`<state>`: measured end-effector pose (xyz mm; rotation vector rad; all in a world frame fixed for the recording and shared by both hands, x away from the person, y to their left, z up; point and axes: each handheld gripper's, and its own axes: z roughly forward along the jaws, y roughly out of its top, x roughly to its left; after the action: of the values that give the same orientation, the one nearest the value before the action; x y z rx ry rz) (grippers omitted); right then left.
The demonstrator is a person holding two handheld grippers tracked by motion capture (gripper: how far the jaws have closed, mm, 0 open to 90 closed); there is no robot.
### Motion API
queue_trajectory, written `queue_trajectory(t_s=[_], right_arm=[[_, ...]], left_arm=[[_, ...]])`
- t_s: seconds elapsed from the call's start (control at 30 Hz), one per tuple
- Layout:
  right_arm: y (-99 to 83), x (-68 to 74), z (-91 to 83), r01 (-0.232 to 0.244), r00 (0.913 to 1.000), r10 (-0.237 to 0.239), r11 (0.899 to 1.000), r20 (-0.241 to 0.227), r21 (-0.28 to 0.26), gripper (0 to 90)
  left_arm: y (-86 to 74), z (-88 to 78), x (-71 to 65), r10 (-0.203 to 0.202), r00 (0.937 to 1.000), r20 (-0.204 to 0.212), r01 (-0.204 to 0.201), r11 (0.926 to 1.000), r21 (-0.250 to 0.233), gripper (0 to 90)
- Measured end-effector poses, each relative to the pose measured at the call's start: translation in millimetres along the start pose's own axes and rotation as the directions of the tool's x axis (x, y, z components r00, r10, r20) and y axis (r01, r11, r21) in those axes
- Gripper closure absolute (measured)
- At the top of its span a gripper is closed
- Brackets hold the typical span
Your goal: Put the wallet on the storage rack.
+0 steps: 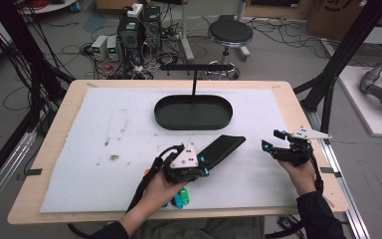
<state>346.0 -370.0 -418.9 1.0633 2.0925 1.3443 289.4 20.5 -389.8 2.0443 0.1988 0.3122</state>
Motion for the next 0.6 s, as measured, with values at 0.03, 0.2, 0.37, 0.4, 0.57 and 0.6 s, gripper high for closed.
queue_trajectory(t_s=[0.03,0.2,0.37,0.4,0.57,0.6], right_arm=[[0.2,0.8,0.7,0.009,0.9999,-0.009,1.000,-0.008,0.000,27.6],[2.4,8.4,7.9,0.047,0.9969,-0.047,0.999,-0.062,0.000,28.5],[8.0,20.0,22.6,0.079,0.9889,-0.078,0.997,-0.126,0.002,28.7],[9.2,22.5,26.2,0.085,0.9865,-0.084,0.996,-0.140,0.002,28.7],[17.6,39.8,53.8,0.127,0.9689,-0.119,0.992,-0.217,0.023,33.2],[18.4,43.4,59.1,0.129,0.9675,-0.122,0.991,-0.221,0.019,34.4]], left_arm=[[-0.5,-5.4,1.9,-0.016,0.9998,0.007,0.016,0.9998,-0.014,80.0],[-7.0,-29.6,12.7,-0.056,0.9981,0.026,0.057,0.9970,-0.052,80.0],[-14.9,-45.3,23.1,-0.099,0.9947,0.027,0.101,0.9915,-0.082,80.0],[-16.0,-47.2,24.2,-0.102,0.9945,0.022,0.104,0.9911,-0.083,80.0],[-21.6,-53.3,29.2,-0.114,0.9933,0.017,0.115,0.9899,-0.083,79.9],[-22.6,-54.1,29.4,-0.121,0.9926,0.012,0.121,0.9891,-0.083,79.9]])
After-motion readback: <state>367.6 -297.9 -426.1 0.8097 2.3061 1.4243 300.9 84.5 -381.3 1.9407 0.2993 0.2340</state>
